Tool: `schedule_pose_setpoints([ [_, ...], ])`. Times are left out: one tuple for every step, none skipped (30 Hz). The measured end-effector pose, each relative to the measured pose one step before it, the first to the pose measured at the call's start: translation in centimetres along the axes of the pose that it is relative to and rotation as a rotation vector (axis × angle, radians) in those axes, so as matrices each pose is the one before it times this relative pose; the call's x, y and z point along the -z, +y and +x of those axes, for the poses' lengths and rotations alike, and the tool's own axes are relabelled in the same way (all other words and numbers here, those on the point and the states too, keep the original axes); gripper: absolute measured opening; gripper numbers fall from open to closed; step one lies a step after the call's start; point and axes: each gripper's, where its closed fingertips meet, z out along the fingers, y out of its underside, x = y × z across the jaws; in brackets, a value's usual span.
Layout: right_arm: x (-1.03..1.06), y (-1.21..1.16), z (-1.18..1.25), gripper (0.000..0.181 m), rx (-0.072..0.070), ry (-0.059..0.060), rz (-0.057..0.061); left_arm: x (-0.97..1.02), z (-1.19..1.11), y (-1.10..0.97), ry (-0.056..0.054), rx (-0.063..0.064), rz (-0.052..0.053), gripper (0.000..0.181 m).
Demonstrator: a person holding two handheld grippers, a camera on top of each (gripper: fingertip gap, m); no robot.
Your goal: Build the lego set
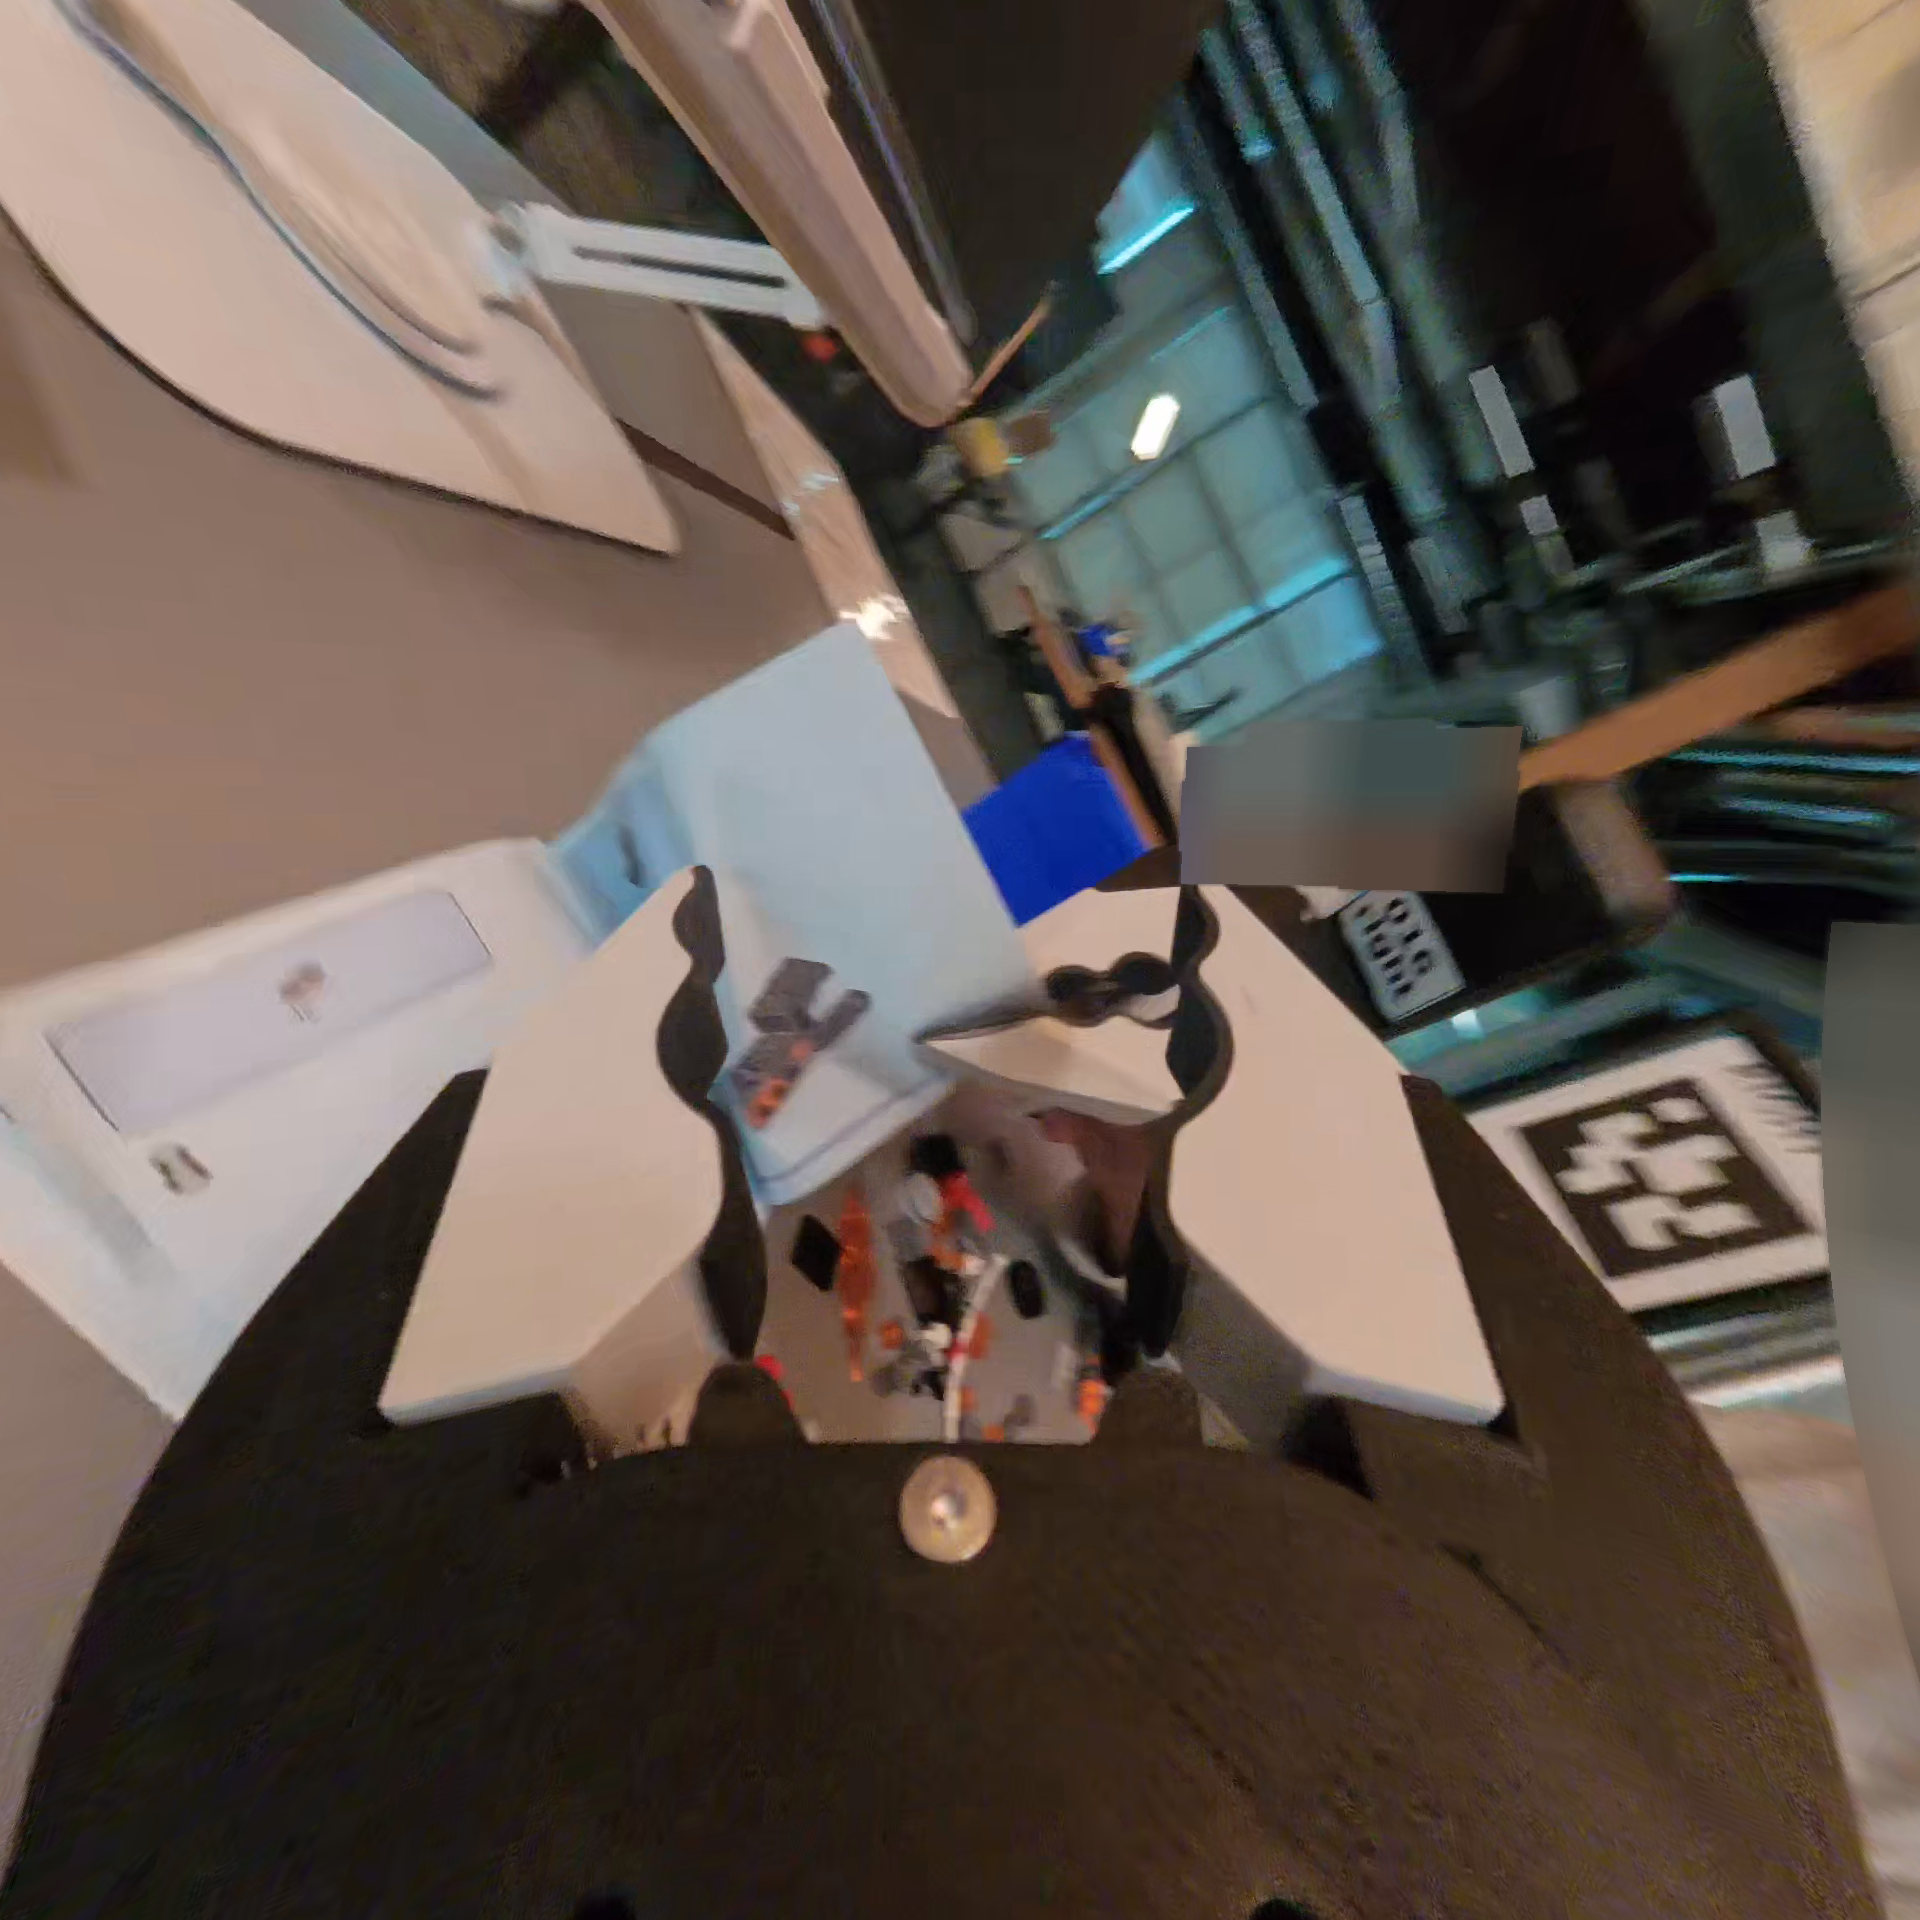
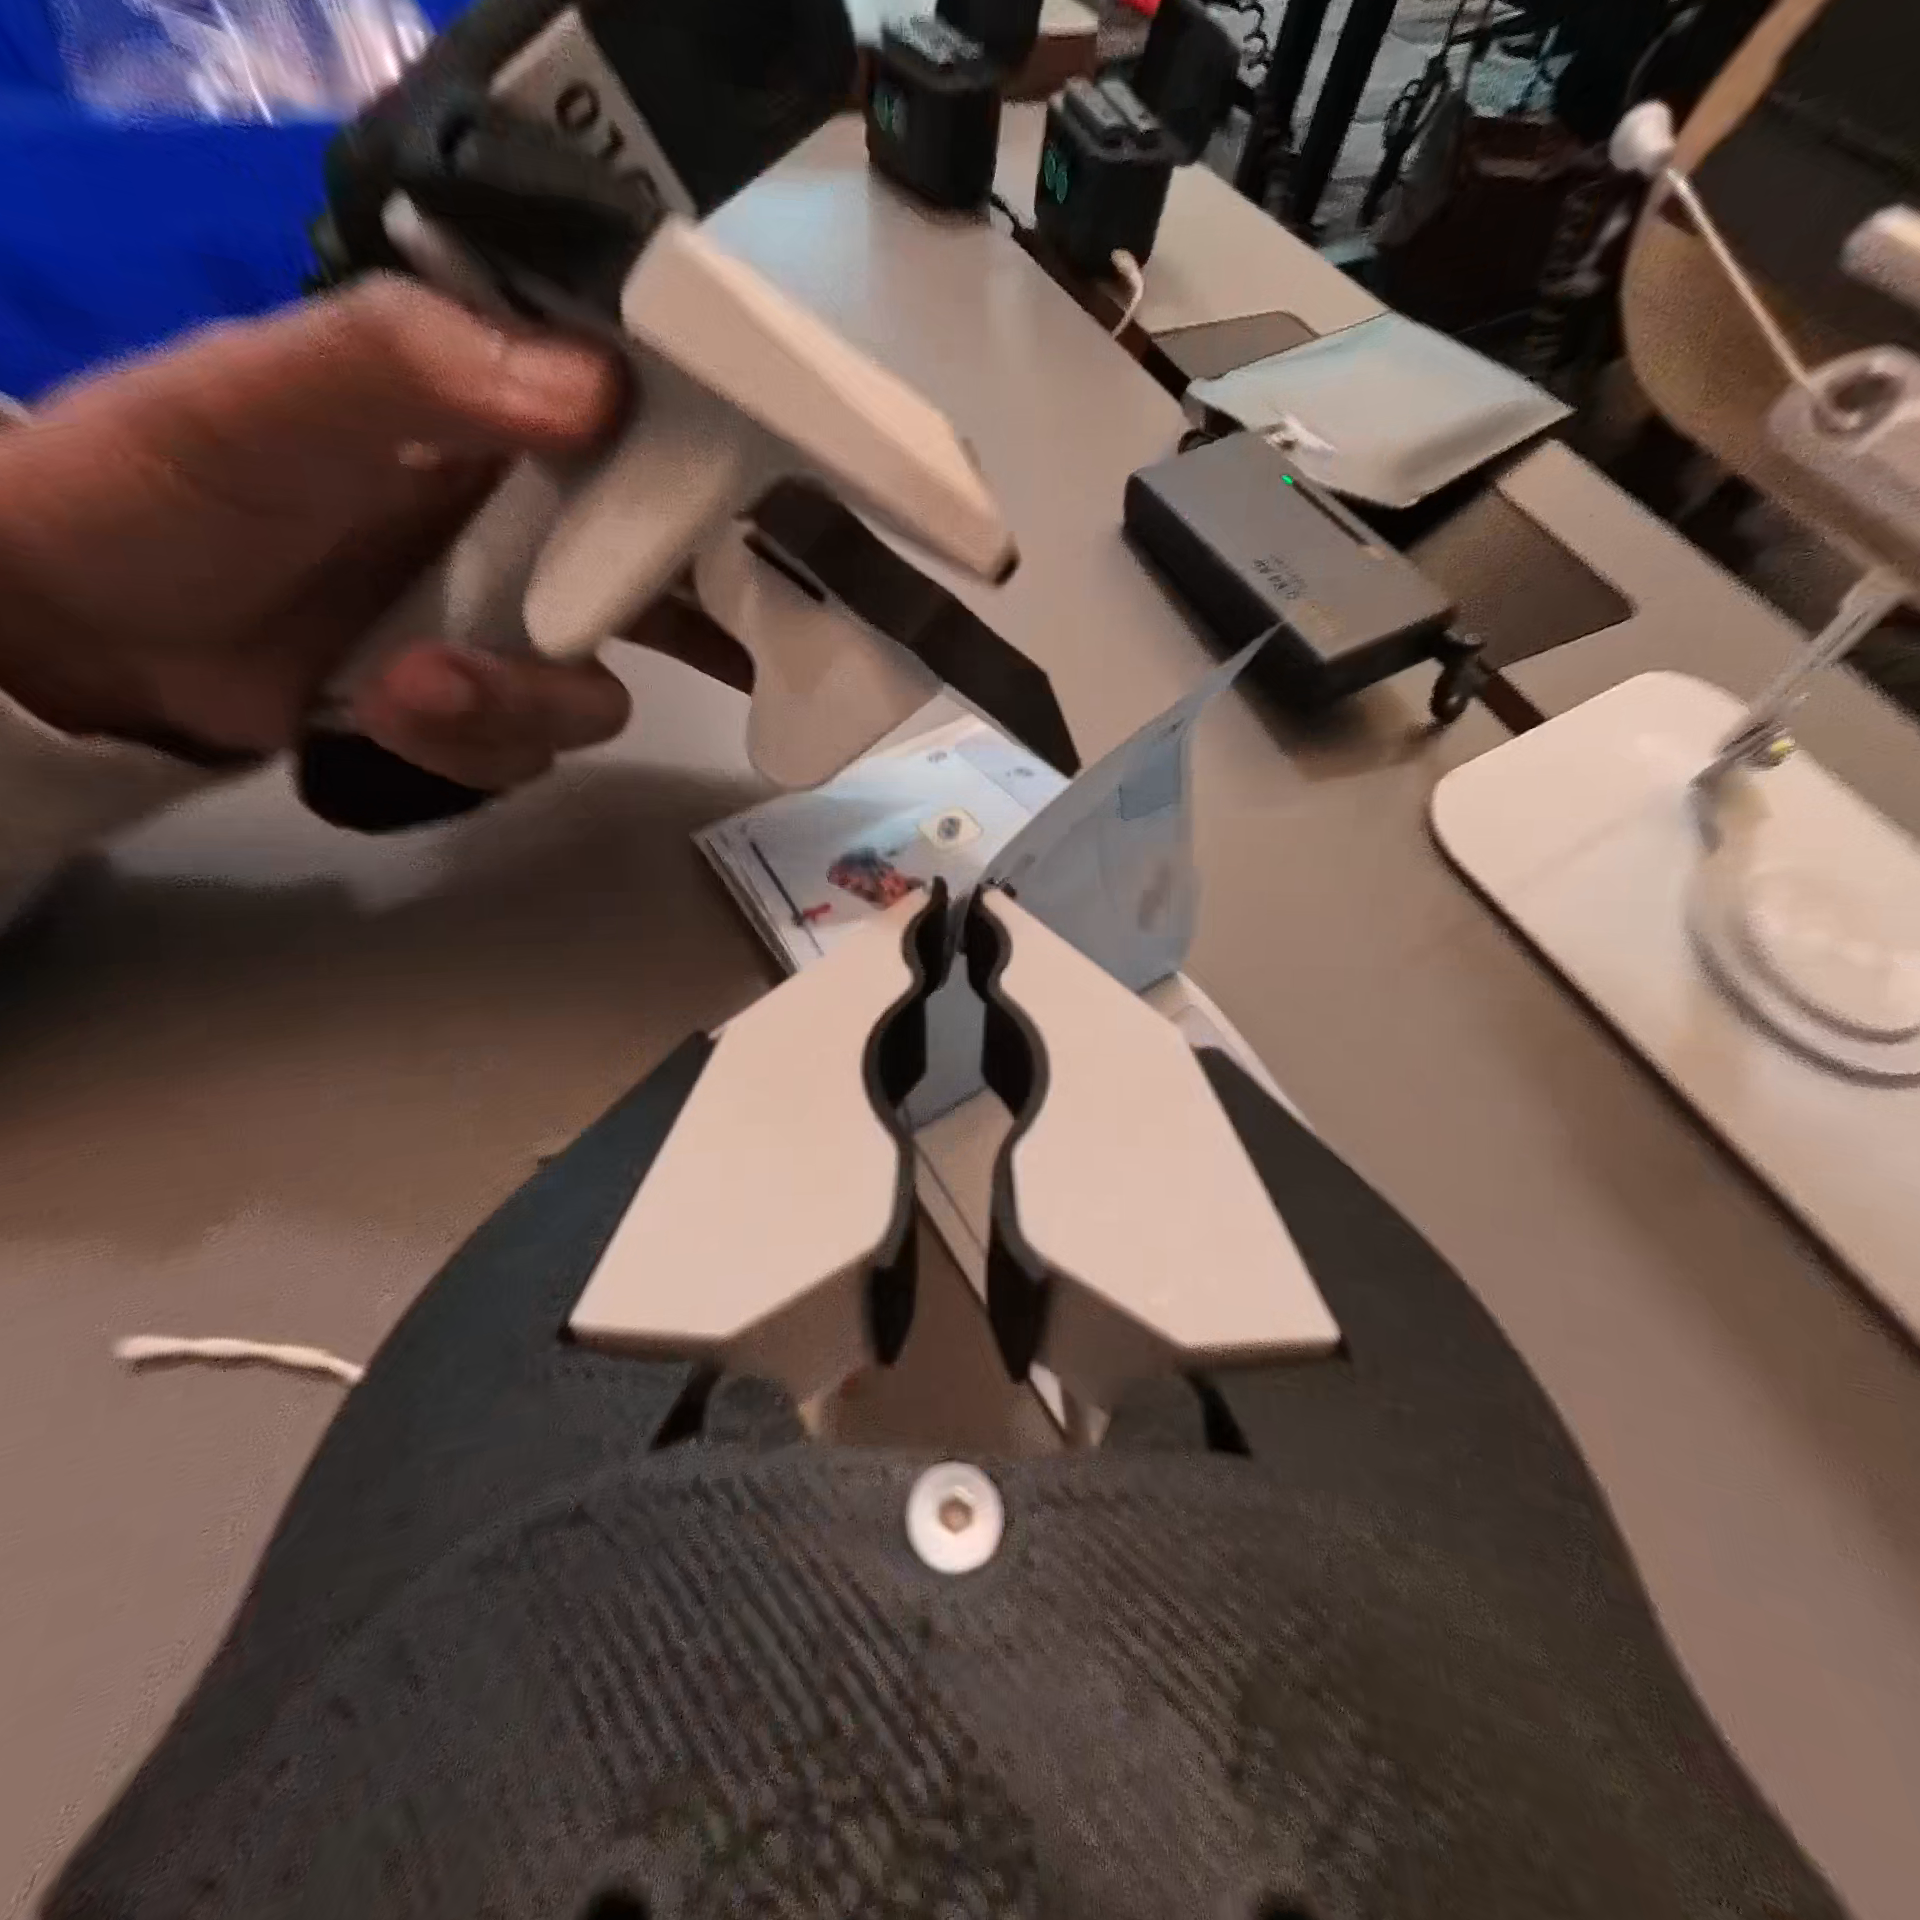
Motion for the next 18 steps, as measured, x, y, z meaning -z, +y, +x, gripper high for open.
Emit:
schedule_pose_setpoints([
  [-0.24, 0.201, -0.16, 0.002, 0.0689, 0.0371, -0.0255, 0.246, 0.257, 0.107, 0.0439, 0.0399, 0.0053, 0.089],
  [-0.179, 0.105, -0.201, 0.003, 0.0698, 0.0348, -0.0181, 0.182, 0.099, 0.05, 0.0217, 0.0252, -0.0019, 0.092],
  [-0.112, 0.001, -0.228, 0.003, 0.0686, 0.0327, -0.0117, 0.103, 0.023, -0.024, 0.0015, 0.0045, -0.0043, 0.095],
  [-0.07, -0.088, -0.358, 0.006, 0.0685, 0.0226, -0.0056, 0.044, -0.134, 0.042, -0.0207, -0.0109, -0.0084, 0.097],
  [-0.03, -0.175, -0.408, 0.009, 0.0617, 0.0167, 0.0023, 0.0, -0.359, 0.218, -0.0407, -0.0154, -0.0175, 0.097],
  [-0.015, -0.191, -0.348, 0.012, 0.0493, 0.0142, 0.0085, -0.02, -0.509, 0.268, -0.0487, -0.017, -0.0187, 0.097],
  [-0.038, -0.195, -0.458, 0.016, 0.0365, -0.0004, 0.0141, -0.053, -0.447, 0.217, -0.0422, -0.0166, -0.0132, 0.089],
  [-0.081, -0.144, -0.459, 0.02, 0.019, -0.0087, 0.0154, -0.104, -0.252, 0.219, -0.024, -0.0098, -0.0122, 0.081],
  [-0.114, -0.023, -0.352, 0.024, 0.0017, -0.0096, 0.0107, -0.138, -0.182, 0.272, -0.014, -0.0038, -0.0161, 0.073],
  [-0.124, 0.105, -0.337, 0.028, -0.0104, -0.0157, 0.0046, -0.151, -0.267, 0.312, -0.0161, -0.0031, -0.0178, 0.065],
  [-0.085, 0.203, -0.285, 0.032, -0.0187, -0.0188, -0.001, -0.145, -0.552, 0.363, -0.0312, 0.0012, -0.0212, 0.057],
  [0.023, 0.253, -0.136, 0.034, -0.0237, -0.0134, -0.0035, -0.059, -0.681, 0.378, -0.0383, 0.003, -0.0258, 0.049],
  [0.149, 0.244, -0.002, 0.034, -0.0243, -0.0076, -0.0012, 0.045, -0.491, 0.214, -0.0236, -0.0006, -0.0171, 0.04],
  [0.268, 0.192, 0.086, 0.034, -0.0232, -0.0041, 0.005, 0.188, -0.366, -0.09, -0.0125, 0.0066, 0.0042, 0.036],
  [0.352, 0.165, 0.195, 0.033, -0.0245, 0.0, 0.0099, 0.322, -0.295, -0.231, -0.0056, 0.0108, 0.0124, 0.019],
  [0.362, 0.172, 0.315, 0.031, -0.0273, 0.0038, 0.0098, 0.389, -0.22, -0.214, 0.0011, 0.0079, 0.0103, 0.003],
  [0.317, 0.227, 0.422, 0.029, -0.0298, 0.0071, 0.0056, 0.407, -0.193, -0.212, 0.0029, 0.004, 0.0092, 0.0],
  [0.172, 0.315, 0.527, 0.028, -0.0314, 0.0103, -0.0027, 0.347, -0.29, -0.12, -0.0047, 0.0042, 0.0027, 0.0],
])
